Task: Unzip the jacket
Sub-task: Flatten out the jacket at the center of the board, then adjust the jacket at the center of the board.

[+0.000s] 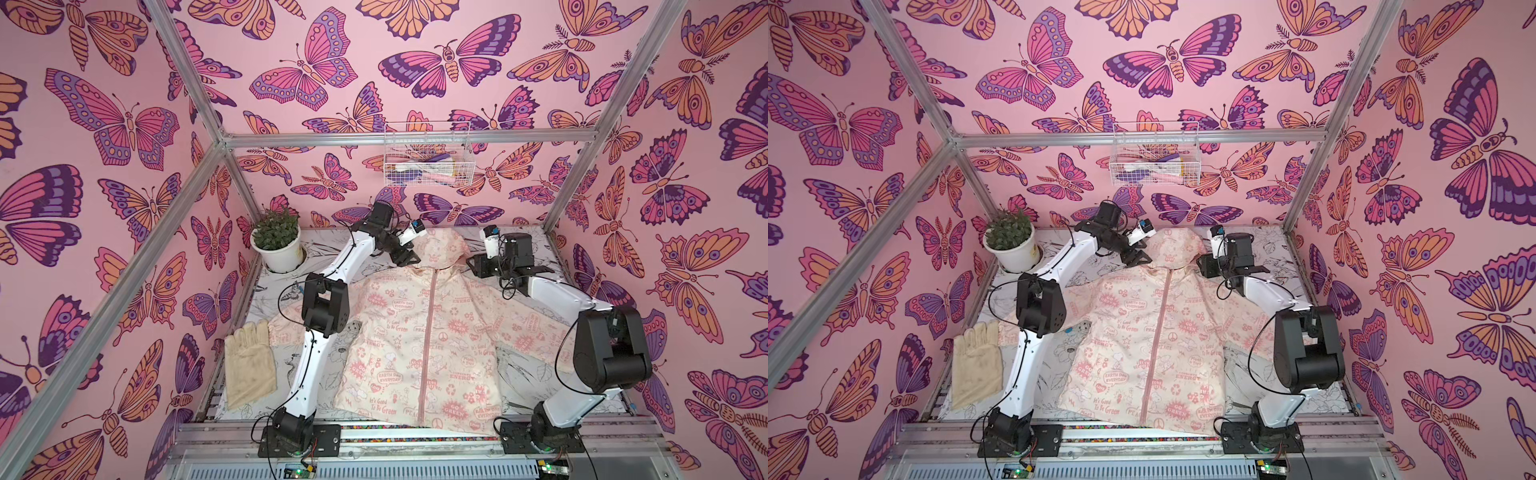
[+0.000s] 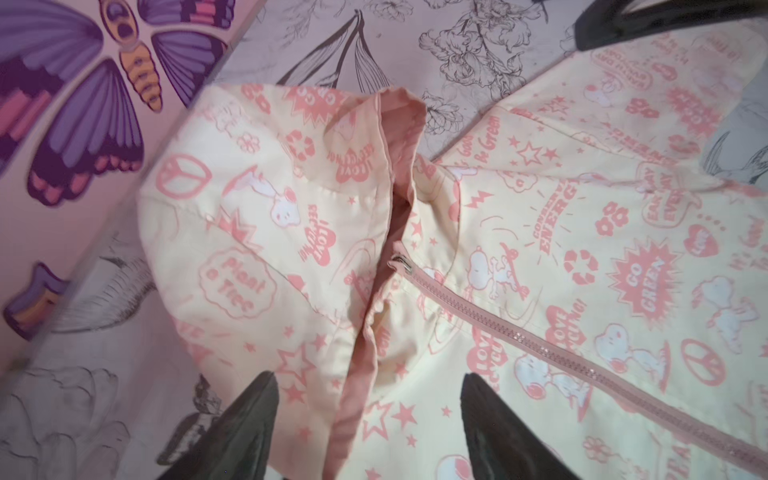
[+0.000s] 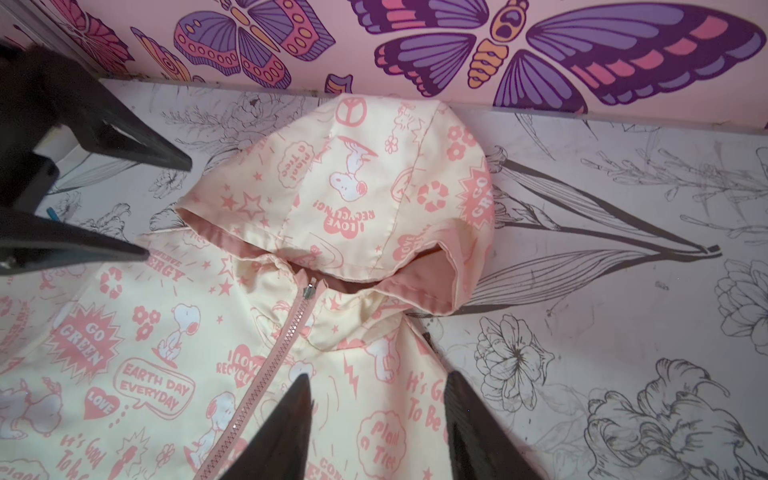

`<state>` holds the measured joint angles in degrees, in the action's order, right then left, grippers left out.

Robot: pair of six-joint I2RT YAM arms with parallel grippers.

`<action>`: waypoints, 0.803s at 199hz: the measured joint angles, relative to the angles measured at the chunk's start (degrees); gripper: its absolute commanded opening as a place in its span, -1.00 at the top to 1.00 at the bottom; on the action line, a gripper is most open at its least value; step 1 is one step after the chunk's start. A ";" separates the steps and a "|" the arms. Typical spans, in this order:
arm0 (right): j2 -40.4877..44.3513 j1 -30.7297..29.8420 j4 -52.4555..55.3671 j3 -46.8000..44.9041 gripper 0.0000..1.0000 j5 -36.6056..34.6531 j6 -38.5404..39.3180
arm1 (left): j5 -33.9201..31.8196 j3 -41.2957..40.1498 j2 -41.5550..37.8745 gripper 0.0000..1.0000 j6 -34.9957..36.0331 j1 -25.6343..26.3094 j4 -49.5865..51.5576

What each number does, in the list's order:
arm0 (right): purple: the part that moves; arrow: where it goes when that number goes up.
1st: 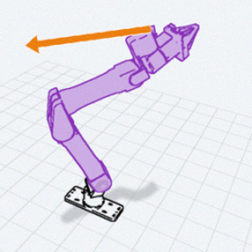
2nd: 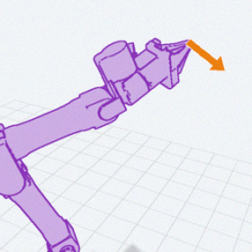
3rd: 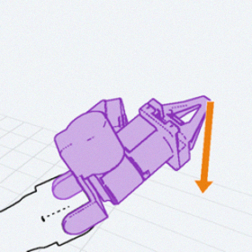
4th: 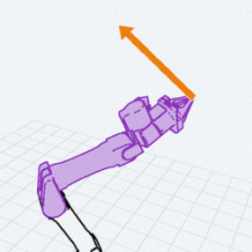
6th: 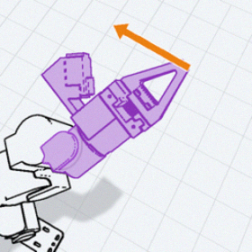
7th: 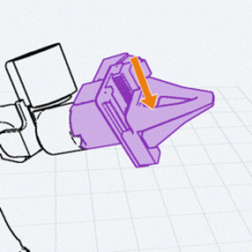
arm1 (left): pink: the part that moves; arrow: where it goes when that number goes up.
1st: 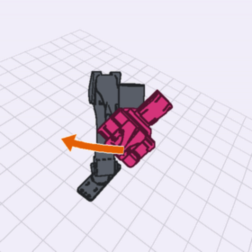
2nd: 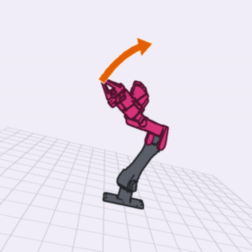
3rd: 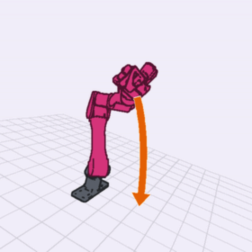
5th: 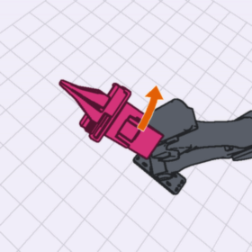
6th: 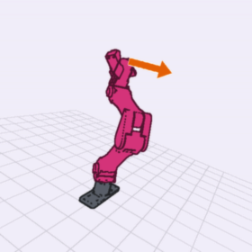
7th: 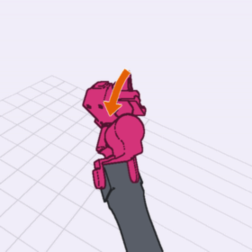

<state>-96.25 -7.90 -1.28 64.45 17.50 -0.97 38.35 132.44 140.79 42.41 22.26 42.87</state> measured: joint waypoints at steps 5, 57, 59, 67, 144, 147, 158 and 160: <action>0.00 0.00 -0.81 -0.17 -0.14 0.13 -0.07 | -0.15 -0.72 -0.17 -0.40 1.36 0.28 0.37; 3.72 -1.03 -12.70 -11.78 -0.12 -0.02 -1.97 | 4.17 21.31 10.91 -0.37 9.51 6.32 12.55; 3.80 -1.22 -12.94 -12.20 -0.12 0.00 -1.97 | 4.22 21.90 11.32 -0.36 9.64 6.43 12.79; 4.22 -2.25 -13.86 -13.64 -0.12 -0.04 -1.77 | 4.33 23.28 12.66 -0.38 10.19 6.80 13.73; 13.86 -14.16 -22.97 -25.27 -0.12 -6.05 0.07 | 4.81 25.59 22.23 -0.40 5.46 4.96 14.99; 14.23 -14.45 -23.06 -25.57 -0.12 -6.16 0.13 | 4.66 25.59 22.23 -0.41 5.01 4.83 14.73; 15.93 -15.08 -23.23 -27.08 -0.11 -6.99 0.20 | 3.93 25.75 22.23 -0.43 3.63 4.48 13.35; 16.26 -15.15 -23.21 -27.39 -0.11 -7.06 0.20 | 3.82 25.83 22.23 -0.43 3.34 4.46 13.05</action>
<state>-79.99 -23.05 -24.49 37.06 10.44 -0.78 42.17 158.28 163.02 45.76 26.72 55.92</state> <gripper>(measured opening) 0.559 0.706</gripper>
